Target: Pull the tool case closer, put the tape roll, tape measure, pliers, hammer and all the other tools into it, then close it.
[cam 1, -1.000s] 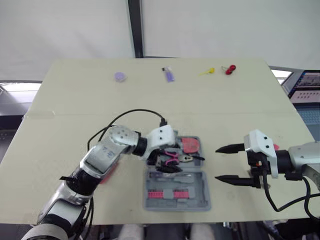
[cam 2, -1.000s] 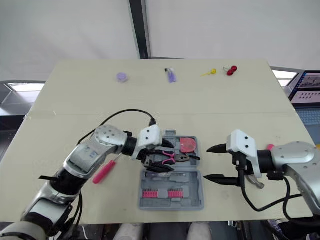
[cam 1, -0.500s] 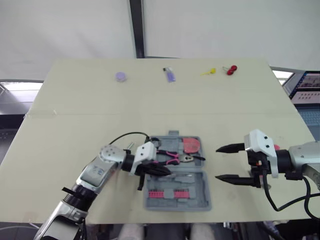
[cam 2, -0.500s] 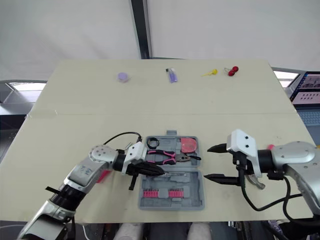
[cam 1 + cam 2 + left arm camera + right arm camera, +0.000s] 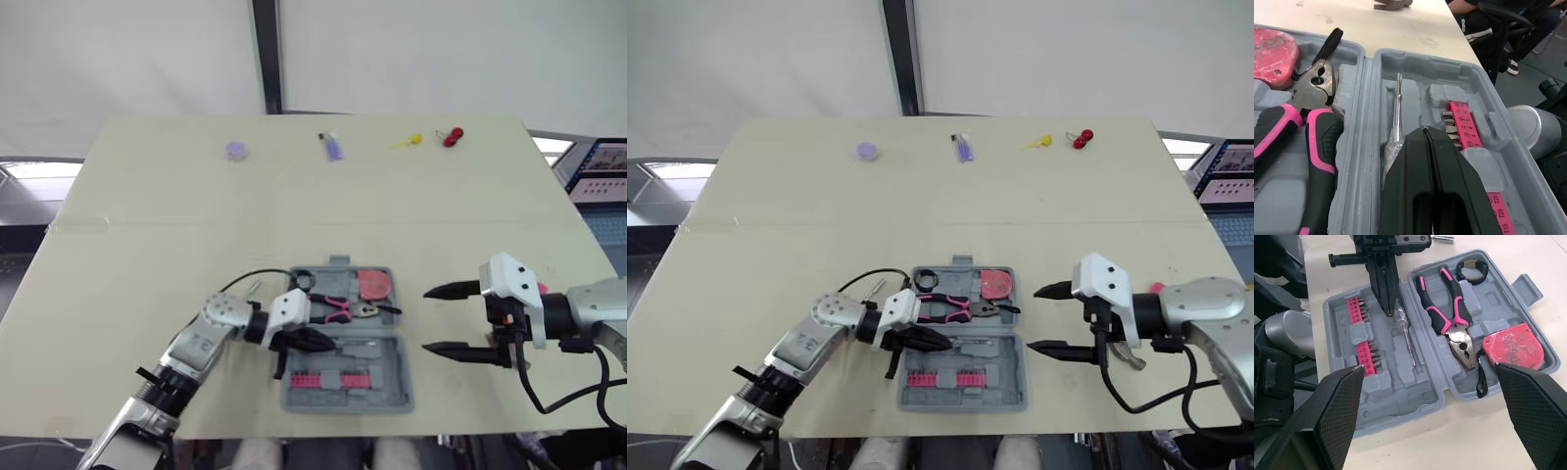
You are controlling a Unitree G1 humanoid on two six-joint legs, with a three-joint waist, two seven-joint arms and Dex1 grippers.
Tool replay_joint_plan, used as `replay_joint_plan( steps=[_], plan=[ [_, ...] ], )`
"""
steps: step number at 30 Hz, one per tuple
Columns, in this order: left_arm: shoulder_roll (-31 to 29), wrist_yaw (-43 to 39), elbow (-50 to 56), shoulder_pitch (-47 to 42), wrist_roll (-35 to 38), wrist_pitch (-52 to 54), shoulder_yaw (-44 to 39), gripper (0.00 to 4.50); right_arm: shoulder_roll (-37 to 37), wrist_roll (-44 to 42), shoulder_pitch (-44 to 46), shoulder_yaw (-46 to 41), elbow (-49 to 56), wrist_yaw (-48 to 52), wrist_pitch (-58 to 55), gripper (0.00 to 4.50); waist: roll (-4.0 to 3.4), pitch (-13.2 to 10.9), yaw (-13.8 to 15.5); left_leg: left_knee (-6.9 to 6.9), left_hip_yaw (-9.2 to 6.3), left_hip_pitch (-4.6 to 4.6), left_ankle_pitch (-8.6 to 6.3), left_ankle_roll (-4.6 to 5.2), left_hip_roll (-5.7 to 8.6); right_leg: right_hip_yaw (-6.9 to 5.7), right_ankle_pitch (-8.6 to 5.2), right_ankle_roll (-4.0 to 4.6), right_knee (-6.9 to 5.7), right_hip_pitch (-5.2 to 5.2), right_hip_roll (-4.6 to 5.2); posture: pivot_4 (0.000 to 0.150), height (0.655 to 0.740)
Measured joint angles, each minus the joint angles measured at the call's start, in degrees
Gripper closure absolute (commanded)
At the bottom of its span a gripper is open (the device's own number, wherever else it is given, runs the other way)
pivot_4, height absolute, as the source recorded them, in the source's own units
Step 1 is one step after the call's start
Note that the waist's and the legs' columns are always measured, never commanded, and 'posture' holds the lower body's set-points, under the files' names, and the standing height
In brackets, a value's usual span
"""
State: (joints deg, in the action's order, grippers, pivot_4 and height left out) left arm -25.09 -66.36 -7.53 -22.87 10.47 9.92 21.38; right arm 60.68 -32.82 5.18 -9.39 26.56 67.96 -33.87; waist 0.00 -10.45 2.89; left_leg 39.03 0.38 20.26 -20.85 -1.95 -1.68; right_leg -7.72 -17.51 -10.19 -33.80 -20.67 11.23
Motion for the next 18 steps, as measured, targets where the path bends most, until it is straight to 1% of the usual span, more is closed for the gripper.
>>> replay_joint_plan(
  steps=[11, 18],
  plan=[
    [0.72, 1.67, -2.07, -0.06, -2.34, -1.05, -0.01, 4.47, 0.00, -0.07, -0.34, -0.06, 0.08, -0.27, -0.20, 0.00, 0.00, 0.00, 0.01, 0.00, 0.00, 0.00, 0.00, 0.00, 0.00, 0.00, 0.00, 0.00, 0.00, 0.00, 0.00, 0.150, 0.7400],
    [0.90, 2.99, -2.37, -0.66, -5.46, -1.32, 0.67, 4.47, 0.00, -0.13, -0.37, -0.06, 0.12, -0.75, -0.35, 0.00, 0.00, 0.00, 0.03, 0.00, 0.00, 0.00, 0.00, 0.00, 0.00, 0.00, 0.00, 0.00, 0.00, 0.00, 0.00, 0.150, 0.7400]
  ],
)
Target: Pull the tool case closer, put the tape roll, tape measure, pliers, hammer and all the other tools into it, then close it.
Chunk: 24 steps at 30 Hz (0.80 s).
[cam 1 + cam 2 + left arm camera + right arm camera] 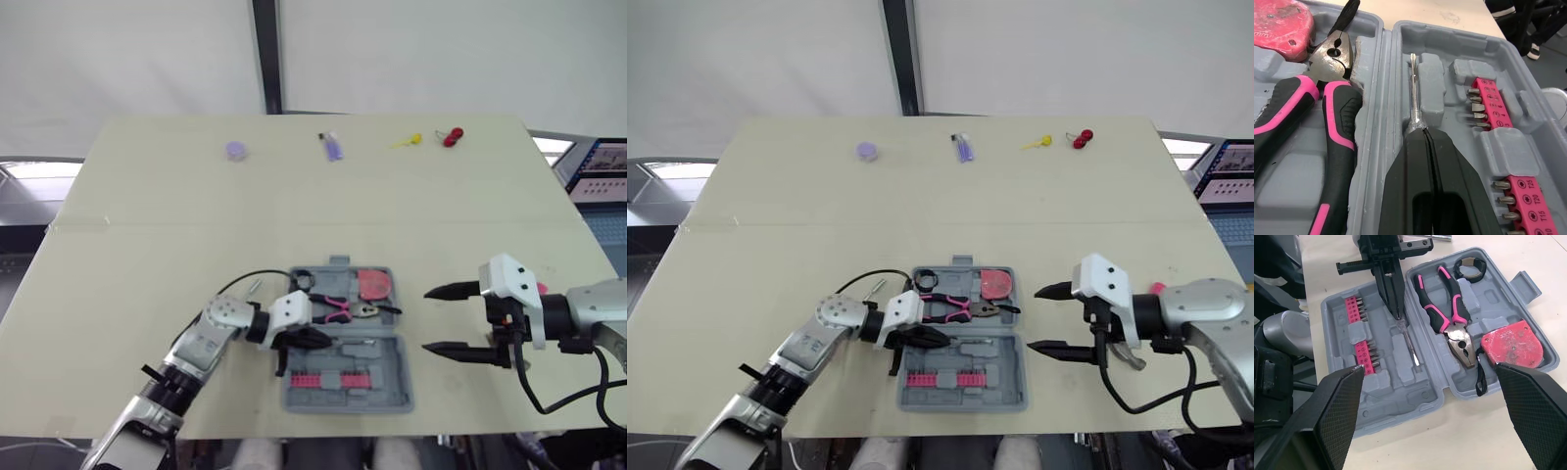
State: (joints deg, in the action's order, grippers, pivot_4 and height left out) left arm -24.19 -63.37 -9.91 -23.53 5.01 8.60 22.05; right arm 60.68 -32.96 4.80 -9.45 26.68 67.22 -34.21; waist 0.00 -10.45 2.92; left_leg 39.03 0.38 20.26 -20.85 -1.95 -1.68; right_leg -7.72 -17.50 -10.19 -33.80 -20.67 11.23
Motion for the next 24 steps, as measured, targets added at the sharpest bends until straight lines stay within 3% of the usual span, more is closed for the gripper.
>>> replay_joint_plan(
  steps=[24],
  plan=[
    [-1.64, 0.85, -0.32, -3.32, -6.93, -4.42, 5.49, 4.47, 0.00, -0.26, 0.02, -0.52, 0.09, -0.26, -0.78, 0.00, 0.04, 0.92, 0.20, 0.02, -0.01, -0.13, -0.02, 0.02, 0.00, -0.01, 0.00, -0.01, 0.05, 0.21, 0.00, 0.150, 0.7400]
  ],
)
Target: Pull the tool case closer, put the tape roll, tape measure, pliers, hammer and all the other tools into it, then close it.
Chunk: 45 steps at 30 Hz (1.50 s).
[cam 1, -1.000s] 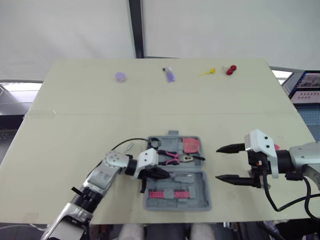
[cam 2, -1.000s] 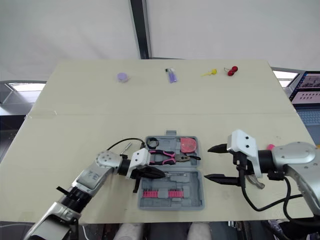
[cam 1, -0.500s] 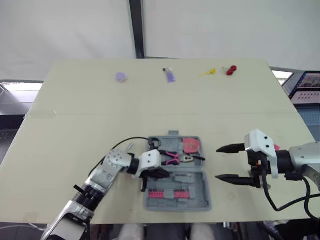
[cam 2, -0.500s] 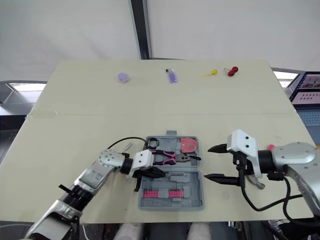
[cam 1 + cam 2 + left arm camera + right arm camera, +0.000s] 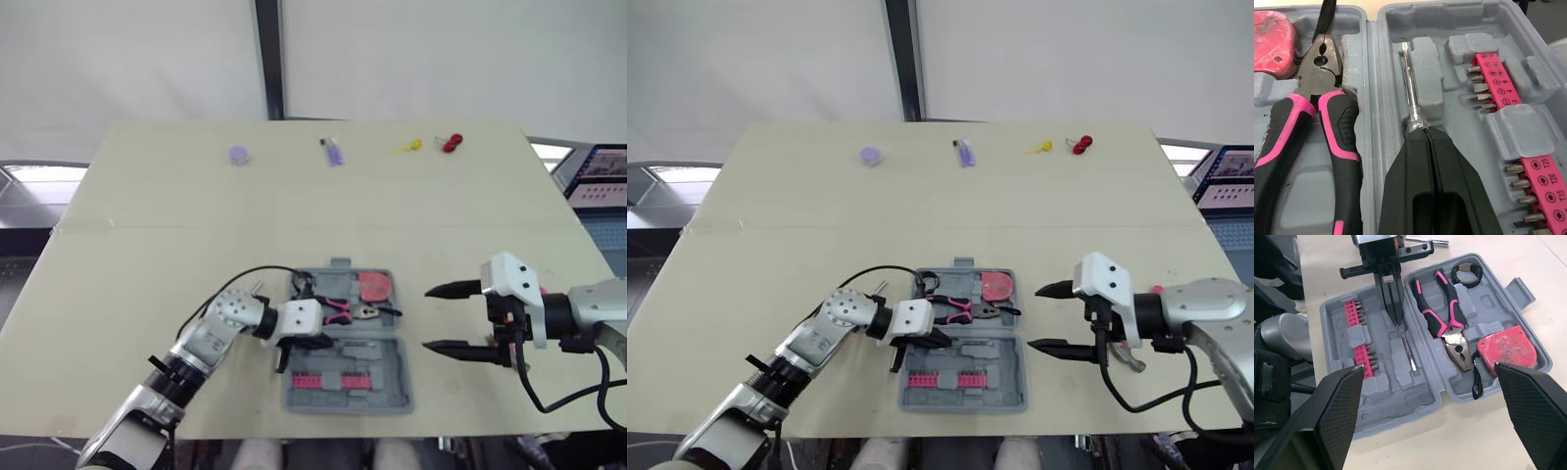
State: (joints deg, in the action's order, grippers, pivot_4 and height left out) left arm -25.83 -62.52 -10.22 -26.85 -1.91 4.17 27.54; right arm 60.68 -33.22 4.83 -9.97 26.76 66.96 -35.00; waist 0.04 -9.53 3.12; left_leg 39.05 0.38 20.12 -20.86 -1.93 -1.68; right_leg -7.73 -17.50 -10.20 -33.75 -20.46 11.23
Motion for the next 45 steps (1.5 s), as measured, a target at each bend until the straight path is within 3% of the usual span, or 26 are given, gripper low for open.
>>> replay_joint_plan(
  steps=[27, 33, 45],
  plan=[
    [-1.16, 1.27, 0.58, -1.17, -2.75, -0.85, 3.49, 4.47, 0.00, -0.04, 0.01, 0.00, 0.07, -0.30, -0.20, 0.00, -0.06, 1.16, -0.08, -0.04, 0.01, -0.12, -0.03, 0.05, 0.00, 0.00, 0.00, 0.00, 0.12, 0.16, 0.00, 0.150, 0.7400],
    [-1.17, 1.85, 0.68, -1.15, -3.73, -0.84, 4.49, 4.47, 0.00, -0.05, 0.10, -0.01, 0.07, -0.30, -0.21, 0.00, -0.07, 1.26, -0.07, -0.38, 0.02, -0.98, -0.17, 0.09, 0.00, -0.03, -0.01, 0.00, 0.49, 1.07, -0.01, 0.150, 0.7400],
    [-1.17, 2.42, 1.01, -1.08, -4.44, -0.82, 4.82, 4.47, 0.00, -0.05, 0.36, -0.01, 0.06, -0.30, -0.28, 0.00, -0.15, 1.36, -0.08, -0.37, 0.01, -0.99, -0.17, 0.09, 0.00, -0.03, 0.00, 0.00, 0.52, 1.07, -0.01, 0.150, 0.7400]
  ],
)
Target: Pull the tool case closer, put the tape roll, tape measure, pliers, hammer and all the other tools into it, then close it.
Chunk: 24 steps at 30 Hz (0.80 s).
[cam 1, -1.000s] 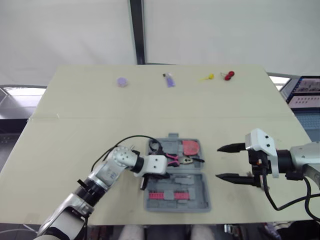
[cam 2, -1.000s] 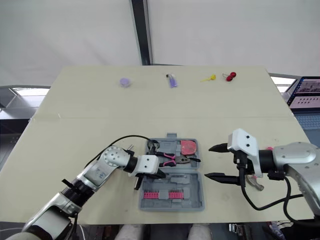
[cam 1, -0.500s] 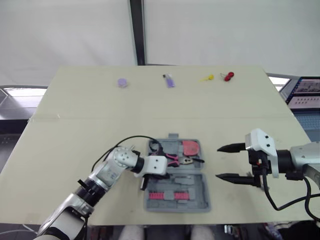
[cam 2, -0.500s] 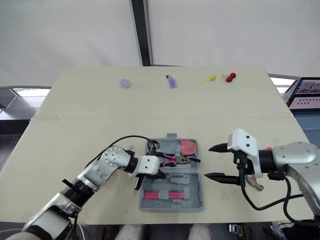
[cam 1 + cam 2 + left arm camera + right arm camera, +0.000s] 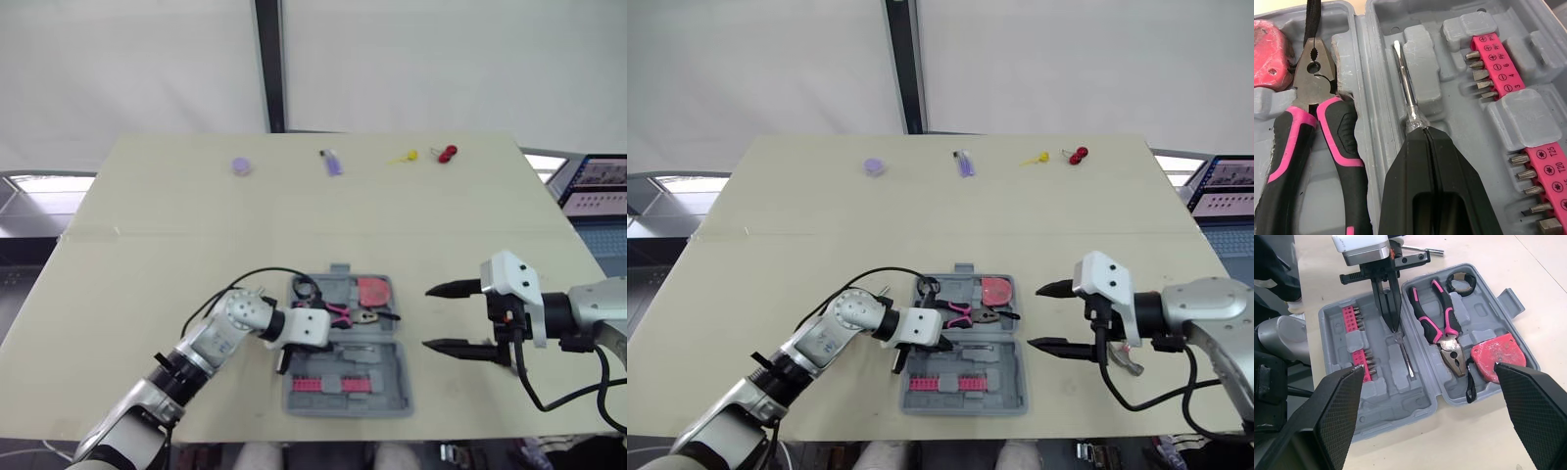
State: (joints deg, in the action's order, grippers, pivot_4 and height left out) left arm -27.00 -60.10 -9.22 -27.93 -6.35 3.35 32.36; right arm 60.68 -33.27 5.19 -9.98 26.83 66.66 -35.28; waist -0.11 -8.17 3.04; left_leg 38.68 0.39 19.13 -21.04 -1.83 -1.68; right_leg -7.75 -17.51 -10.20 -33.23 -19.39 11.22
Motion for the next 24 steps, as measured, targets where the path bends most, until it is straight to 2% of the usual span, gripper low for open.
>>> replay_joint_plan(
  steps=[12, 24],
  plan=[
    [0.09, -0.19, 0.68, 0.32, 0.14, 0.86, -0.33, 4.47, 0.00, 0.00, 0.05, 0.00, 0.00, 0.00, 0.00, 0.00, -0.01, 0.01, -0.02, -0.01, 0.00, 0.02, 0.00, 0.00, 0.00, 0.00, 0.00, 0.00, 0.05, -0.01, 0.00, 0.150, 0.7400],
    [2.27, -1.29, 5.28, 3.96, 8.34, 14.26, -6.81, 4.47, 0.00, 0.23, 2.42, 0.11, -1.85, 0.15, 0.35, 0.00, -0.06, -0.89, -0.25, -0.05, 0.03, 0.31, 0.00, 0.01, 0.00, 0.00, 0.01, -0.02, 0.08, -0.32, 0.00, 0.150, 0.7400]
  ],
)
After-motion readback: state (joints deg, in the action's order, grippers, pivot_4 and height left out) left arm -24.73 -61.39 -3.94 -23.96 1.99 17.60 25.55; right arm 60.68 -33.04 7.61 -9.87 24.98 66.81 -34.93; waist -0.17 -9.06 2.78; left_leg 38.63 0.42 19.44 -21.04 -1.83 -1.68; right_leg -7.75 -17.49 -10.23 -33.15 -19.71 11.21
